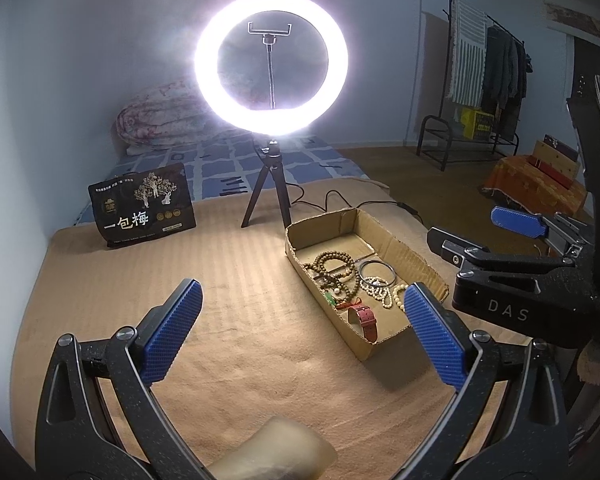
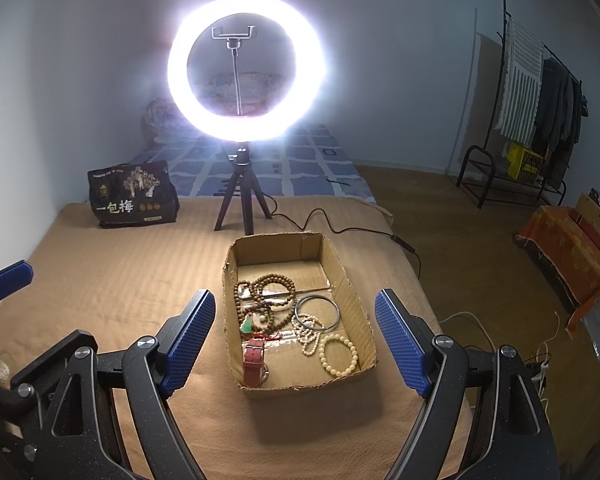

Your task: Organize jewelry

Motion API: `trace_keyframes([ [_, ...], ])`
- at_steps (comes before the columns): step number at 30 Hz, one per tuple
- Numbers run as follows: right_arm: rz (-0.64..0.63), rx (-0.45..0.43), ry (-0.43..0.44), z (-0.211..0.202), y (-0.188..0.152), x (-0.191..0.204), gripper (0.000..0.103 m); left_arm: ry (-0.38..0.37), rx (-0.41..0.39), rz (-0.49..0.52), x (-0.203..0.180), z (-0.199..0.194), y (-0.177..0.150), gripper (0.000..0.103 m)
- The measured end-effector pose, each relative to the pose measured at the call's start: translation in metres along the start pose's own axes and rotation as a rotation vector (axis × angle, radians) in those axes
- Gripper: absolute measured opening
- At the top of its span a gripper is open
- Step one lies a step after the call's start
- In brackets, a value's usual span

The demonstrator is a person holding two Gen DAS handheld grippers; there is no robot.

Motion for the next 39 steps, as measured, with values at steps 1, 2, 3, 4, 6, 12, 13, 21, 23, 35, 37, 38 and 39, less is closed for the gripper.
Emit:
trace_keyframes([
  [1, 0.001, 0.0, 0.0, 0.0001, 0.0002, -0.0001, 0.082, -0.002, 0.001, 0.001, 0.0, 0.0002, -0.0002, 0.103],
  [2, 0.002, 0.0, 0.001, 0.0002, 0.0002, 0.0, 0.082, -0.003, 0.002, 0.003, -0.0004, 0.0004, -0.0002, 0.103],
  [3, 0.002, 0.0, 0.0, 0.0003, 0.0001, 0.0001, 0.082, -0.002, 0.003, 0.006, -0.0008, 0.001, -0.0003, 0.103],
  [4, 0.001, 0.001, 0.0, 0.0003, 0.0002, 0.0, 0.082, -0.001, 0.004, 0.01, -0.0014, 0.0012, -0.0004, 0.103],
  [6, 0.001, 0.001, 0.002, 0.0003, 0.0005, -0.0002, 0.082, -0.001, 0.005, 0.012, -0.0025, 0.0018, -0.0007, 0.103],
  [12, 0.001, 0.001, 0.001, 0.0003, 0.0005, -0.0004, 0.082, -0.002, 0.005, 0.012, -0.0036, 0.0016, -0.0007, 0.103],
  [13, 0.001, 0.001, 0.002, 0.0001, 0.0004, -0.0002, 0.082, -0.001, 0.004, 0.012, -0.0036, 0.0016, -0.0007, 0.103],
  [21, 0.002, 0.002, 0.001, -0.0001, -0.0007, -0.0006, 0.082, 0.0, 0.004, 0.015, -0.0046, 0.0019, -0.0005, 0.103],
  [23, 0.002, 0.002, 0.002, 0.0004, 0.0001, -0.0005, 0.082, 0.002, 0.003, 0.015, -0.0049, 0.002, -0.0005, 0.103],
  [35, -0.001, 0.01, 0.003, 0.0015, -0.003, -0.0003, 0.082, 0.001, 0.001, 0.017, -0.0059, 0.0021, -0.0007, 0.103],
  [37, 0.0, 0.01, 0.003, 0.0019, -0.0024, -0.0003, 0.082, 0.002, 0.0, 0.018, -0.006, 0.0023, -0.0007, 0.103],
  [38, 0.0, 0.01, 0.003, 0.0019, -0.0024, -0.0003, 0.082, 0.002, 0.0, 0.017, -0.0059, 0.0021, -0.0009, 0.103],
  [39, 0.0, 0.011, 0.003, 0.0014, -0.0031, -0.0003, 0.082, 0.002, 0.001, 0.016, -0.006, 0.0021, -0.0009, 0.103],
])
Point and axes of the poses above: each gripper's, at about its wrist camera, not at the fingertips, and z roughly the way its jaws point, x to its left, y to its top, the point moved 8 cm from there along z, roughly the way its jaws point, and after that the axes turned 1 degree about y, right-handed, at the moved point
